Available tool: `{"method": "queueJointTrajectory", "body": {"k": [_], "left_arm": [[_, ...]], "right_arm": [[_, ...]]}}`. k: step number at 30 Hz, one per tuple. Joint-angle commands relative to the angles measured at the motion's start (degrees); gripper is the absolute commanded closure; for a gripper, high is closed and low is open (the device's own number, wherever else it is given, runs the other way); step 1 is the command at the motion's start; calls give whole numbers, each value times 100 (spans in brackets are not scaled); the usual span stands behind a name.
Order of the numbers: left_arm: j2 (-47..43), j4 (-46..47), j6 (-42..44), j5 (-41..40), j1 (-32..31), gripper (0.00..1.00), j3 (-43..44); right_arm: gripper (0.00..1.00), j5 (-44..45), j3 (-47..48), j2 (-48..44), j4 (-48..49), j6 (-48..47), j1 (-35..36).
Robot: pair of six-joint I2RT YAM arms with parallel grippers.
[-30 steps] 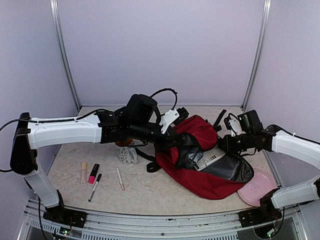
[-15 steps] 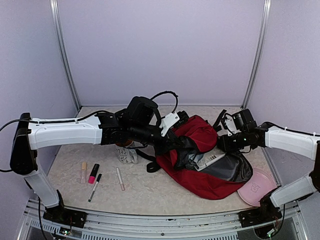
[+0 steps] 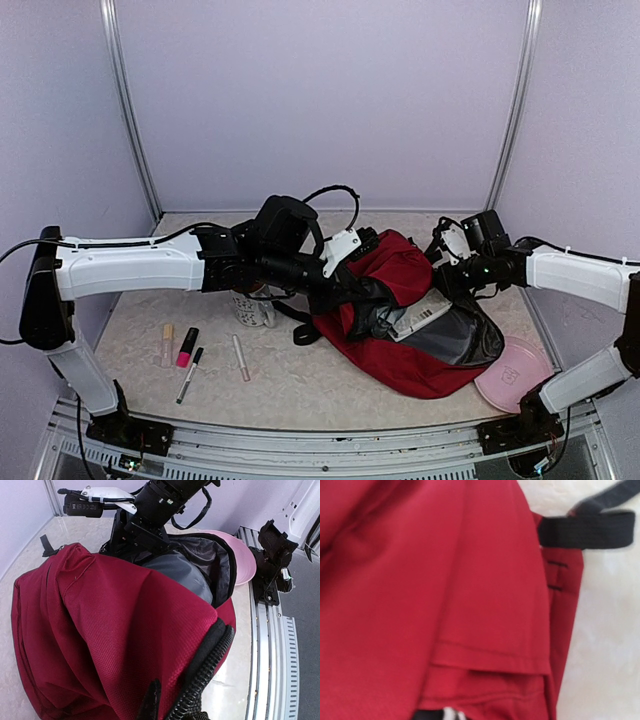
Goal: Pack the student bag
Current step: Pick up the largest pocket of the bag from the student bag.
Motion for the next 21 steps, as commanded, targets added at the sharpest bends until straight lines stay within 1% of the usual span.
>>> {"method": "queueJointTrajectory", "body": {"k": [1, 7, 13, 18, 21], "left_arm": [[-247, -166, 110, 79, -49, 100, -97], [-233, -197, 152, 73, -35, 100, -157], [-132, -192, 118, 39, -42, 100, -107], [-43, -248, 112, 61, -48, 100, -62], [-46, -279, 104, 19, -50, 100, -56]], "right_arm": [[100, -168, 146, -40, 312, -89, -36], [100, -185, 37, -527, -204, 101, -41], [100, -694, -27, -982, -860, 382, -41], [100, -1071, 27, -1119, -1272, 611, -41], [100, -1100, 183, -1089, -1518, 785, -41]]}}
